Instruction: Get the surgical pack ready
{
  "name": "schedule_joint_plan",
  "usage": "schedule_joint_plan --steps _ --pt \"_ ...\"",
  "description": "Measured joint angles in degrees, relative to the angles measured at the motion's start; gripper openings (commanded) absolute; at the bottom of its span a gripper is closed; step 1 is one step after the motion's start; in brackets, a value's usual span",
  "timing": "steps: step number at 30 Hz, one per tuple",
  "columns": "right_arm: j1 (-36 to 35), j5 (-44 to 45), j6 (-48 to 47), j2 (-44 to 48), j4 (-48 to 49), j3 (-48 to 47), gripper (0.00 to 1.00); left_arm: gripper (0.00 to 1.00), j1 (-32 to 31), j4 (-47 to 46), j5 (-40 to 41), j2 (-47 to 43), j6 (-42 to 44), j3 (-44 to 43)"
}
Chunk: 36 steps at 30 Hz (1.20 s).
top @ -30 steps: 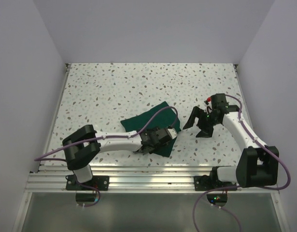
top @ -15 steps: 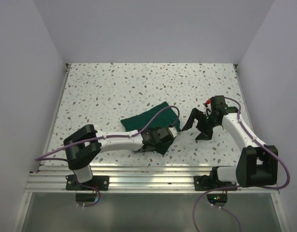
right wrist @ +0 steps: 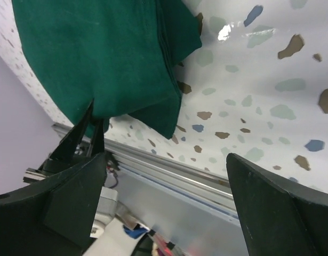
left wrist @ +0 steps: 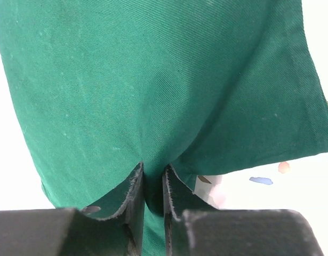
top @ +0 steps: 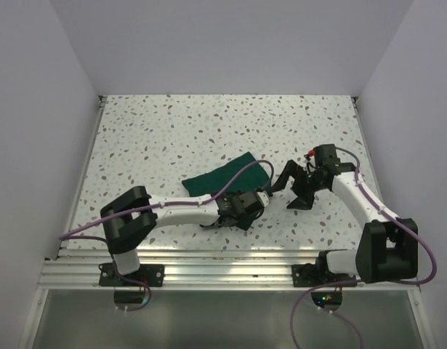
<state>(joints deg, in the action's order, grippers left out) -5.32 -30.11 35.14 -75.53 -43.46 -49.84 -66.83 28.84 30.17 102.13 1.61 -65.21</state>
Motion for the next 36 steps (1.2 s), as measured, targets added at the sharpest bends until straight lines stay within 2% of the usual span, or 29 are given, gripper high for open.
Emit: schedule_joint_plan --steps 1,2,3,7,11,15,20,36 --pt "-0.3 -0.5 1.9 0.3 1.8 1.2 0.99 0.12 0.0 0.0 -0.2 0.0 0.1 -0.1" --pt "-0.9 -1.0 4.2 0.8 3.6 2.6 0.99 0.02 0.0 0.1 -0.3 0.1 0.2 -0.2" --pt "-1.7 -1.2 6.7 1.3 5.4 4.3 0.99 0.0 0.0 0.1 -0.4 0.1 0.5 -0.3" --pt "-6.6 -0.4 15.7 2.3 9.8 8.3 0.98 0.0 0.0 0.4 -0.5 0.2 0.8 -0.4" --pt "-9.4 1.6 25.3 4.0 15.8 10.3 0.92 0.0 0.0 0.4 -0.6 0.1 1.0 -0.5" --pt "-10.4 3.0 32.2 4.9 19.8 12.0 0.83 0.0 0.0 0.3 -0.8 -0.3 1.0 -0.5" --pt "-10.6 4.5 39.4 2.6 23.9 12.9 0.79 0.0 0.0 -0.9 -1.1 -2.3 1.0 0.0" --pt "-19.6 9.2 44.3 -6.9 28.1 7.5 0.76 0.0 0.1 -2.1 -1.7 -4.2 1.4 0.3"
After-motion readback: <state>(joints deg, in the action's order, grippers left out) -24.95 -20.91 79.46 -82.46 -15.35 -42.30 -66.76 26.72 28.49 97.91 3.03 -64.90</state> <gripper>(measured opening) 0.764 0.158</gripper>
